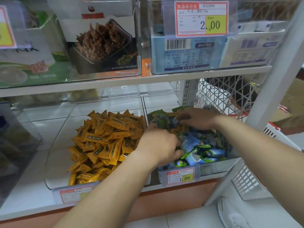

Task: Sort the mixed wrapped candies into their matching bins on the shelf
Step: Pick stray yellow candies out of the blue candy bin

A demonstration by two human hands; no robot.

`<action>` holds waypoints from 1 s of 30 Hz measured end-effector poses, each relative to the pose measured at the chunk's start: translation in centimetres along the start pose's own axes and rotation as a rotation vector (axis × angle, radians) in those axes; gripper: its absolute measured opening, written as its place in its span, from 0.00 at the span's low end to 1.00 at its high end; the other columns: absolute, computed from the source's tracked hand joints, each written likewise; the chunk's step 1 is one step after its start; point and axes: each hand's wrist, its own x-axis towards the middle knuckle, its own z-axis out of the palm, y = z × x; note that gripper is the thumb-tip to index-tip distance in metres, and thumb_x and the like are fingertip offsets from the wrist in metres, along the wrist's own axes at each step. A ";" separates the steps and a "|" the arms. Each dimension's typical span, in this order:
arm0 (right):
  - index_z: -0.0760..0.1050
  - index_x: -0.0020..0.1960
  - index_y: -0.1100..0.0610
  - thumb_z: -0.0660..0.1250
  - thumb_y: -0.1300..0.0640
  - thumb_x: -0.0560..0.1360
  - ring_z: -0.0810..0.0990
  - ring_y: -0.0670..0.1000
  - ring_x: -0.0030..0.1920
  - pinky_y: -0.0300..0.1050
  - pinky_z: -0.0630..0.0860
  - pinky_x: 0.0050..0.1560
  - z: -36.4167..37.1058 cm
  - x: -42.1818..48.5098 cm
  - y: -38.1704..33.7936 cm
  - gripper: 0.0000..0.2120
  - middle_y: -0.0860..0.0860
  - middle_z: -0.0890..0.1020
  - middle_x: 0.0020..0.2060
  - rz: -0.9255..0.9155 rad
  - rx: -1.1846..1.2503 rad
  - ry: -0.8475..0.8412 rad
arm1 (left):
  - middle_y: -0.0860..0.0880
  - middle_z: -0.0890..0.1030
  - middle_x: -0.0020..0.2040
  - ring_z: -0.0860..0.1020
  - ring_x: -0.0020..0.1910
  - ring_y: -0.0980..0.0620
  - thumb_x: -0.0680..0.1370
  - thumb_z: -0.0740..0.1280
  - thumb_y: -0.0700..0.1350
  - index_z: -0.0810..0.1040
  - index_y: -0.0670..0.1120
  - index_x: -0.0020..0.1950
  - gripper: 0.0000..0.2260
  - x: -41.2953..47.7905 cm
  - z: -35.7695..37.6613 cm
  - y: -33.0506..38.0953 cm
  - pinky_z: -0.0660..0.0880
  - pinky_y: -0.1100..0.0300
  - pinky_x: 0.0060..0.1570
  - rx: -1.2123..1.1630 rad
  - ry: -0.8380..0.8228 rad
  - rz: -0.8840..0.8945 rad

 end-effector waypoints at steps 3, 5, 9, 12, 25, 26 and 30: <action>0.69 0.74 0.51 0.67 0.50 0.79 0.74 0.52 0.67 0.46 0.70 0.66 0.7 2.0 0.3 0.24 0.51 0.74 0.70 0.034 -0.047 -0.082 | 0.51 0.76 0.35 0.76 0.41 0.47 0.80 0.56 0.63 0.80 0.54 0.47 0.18 -0.3 0.1 0.0 0.66 0.48 0.62 0.003 0.031 0.008; 0.69 0.70 0.52 0.72 0.49 0.76 0.76 0.52 0.61 0.45 0.72 0.60 0.7 2.7 0.6 0.25 0.50 0.76 0.64 0.029 -0.072 -0.058 | 0.52 0.73 0.33 0.72 0.38 0.48 0.79 0.56 0.63 0.80 0.54 0.45 0.18 -0.4 0.3 -0.2 0.66 0.48 0.62 -0.009 0.056 0.006; 0.77 0.47 0.49 0.76 0.46 0.71 0.77 0.49 0.43 0.43 0.72 0.45 0.3 2.5 1.6 0.12 0.43 0.78 0.40 -0.003 -0.068 -0.038 | 0.53 0.73 0.32 0.72 0.37 0.49 0.79 0.57 0.64 0.81 0.54 0.46 0.18 -0.5 0.4 -0.4 0.69 0.48 0.60 -0.036 0.081 0.002; 0.82 0.40 0.49 0.74 0.43 0.72 0.79 0.44 0.38 0.40 0.70 0.37 -0.8 1.2 1.9 0.10 0.43 0.82 0.36 -0.023 0.034 0.096 | 0.52 0.76 0.33 0.76 0.39 0.48 0.79 0.58 0.64 0.82 0.54 0.47 0.19 -0.4 0.4 -0.4 0.69 0.48 0.59 -0.048 0.090 -0.004; 0.77 0.49 0.47 0.67 0.43 0.78 0.80 0.48 0.50 0.46 0.76 0.51 2.1 2.4 -1.0 0.08 0.46 0.81 0.48 -0.083 0.056 -0.028 | 0.52 0.78 0.35 0.77 0.40 0.47 0.78 0.58 0.63 0.81 0.54 0.45 0.17 -0.3 0.6 -0.1 0.67 0.49 0.58 -0.034 0.110 -0.011; 0.78 0.53 0.49 0.67 0.43 0.79 0.81 0.49 0.52 0.48 0.76 0.55 2.0 2.4 -1.0 0.10 0.47 0.82 0.51 -0.081 0.068 -0.060 | 0.52 0.78 0.36 0.77 0.41 0.47 0.78 0.58 0.63 0.81 0.54 0.45 0.17 -0.2 0.6 -0.2 0.67 0.49 0.58 -0.035 0.116 -0.010; 0.71 0.73 0.49 0.64 0.39 0.79 0.74 0.50 0.67 0.50 0.68 0.70 1.4 2.3 -1.2 0.26 0.48 0.74 0.69 -0.003 -0.016 -0.201 | 0.51 0.80 0.39 0.78 0.43 0.47 0.78 0.58 0.63 0.82 0.55 0.49 0.17 -0.1 0.7 -0.1 0.66 0.49 0.57 -0.037 0.113 -0.013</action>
